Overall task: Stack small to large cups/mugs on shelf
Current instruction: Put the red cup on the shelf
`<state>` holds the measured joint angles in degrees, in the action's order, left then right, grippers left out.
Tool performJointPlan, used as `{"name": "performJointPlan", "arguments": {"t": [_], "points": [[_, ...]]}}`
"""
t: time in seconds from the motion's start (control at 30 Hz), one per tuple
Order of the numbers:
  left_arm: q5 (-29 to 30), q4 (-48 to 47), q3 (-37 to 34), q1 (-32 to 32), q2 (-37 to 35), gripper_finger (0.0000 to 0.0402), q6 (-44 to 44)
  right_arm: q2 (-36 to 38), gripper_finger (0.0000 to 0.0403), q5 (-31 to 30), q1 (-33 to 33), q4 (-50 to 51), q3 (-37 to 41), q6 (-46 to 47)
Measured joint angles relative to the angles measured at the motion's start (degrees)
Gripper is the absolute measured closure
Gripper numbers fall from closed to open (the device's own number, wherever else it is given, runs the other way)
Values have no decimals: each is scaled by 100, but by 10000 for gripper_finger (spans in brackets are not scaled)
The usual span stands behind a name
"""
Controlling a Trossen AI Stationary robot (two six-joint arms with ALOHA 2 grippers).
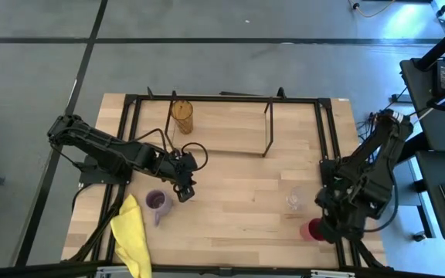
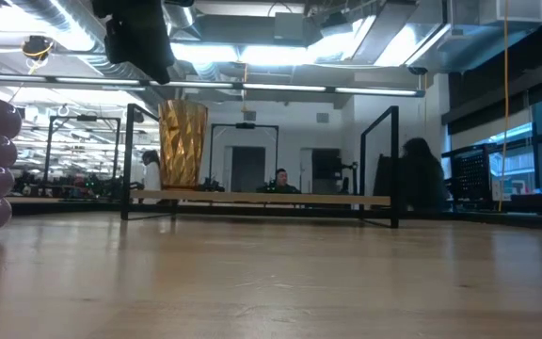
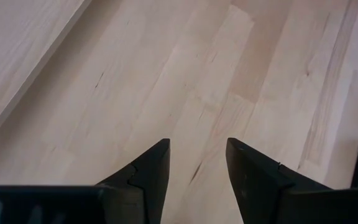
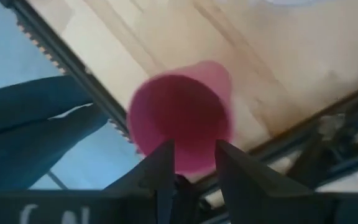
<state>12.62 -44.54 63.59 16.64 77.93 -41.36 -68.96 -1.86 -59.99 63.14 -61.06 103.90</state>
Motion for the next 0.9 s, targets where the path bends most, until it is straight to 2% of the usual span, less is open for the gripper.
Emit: {"name": "performJointPlan", "arguments": {"t": [0.63, 0.9], "points": [[-2, -2, 1, 0, 1, 250, 0, -936, 286, -19, -72, -279, 16, 85], [-4, -1, 1, 0, 0, 250, 0, -658, 286, -266, -50, -709, 16, 85]]}}
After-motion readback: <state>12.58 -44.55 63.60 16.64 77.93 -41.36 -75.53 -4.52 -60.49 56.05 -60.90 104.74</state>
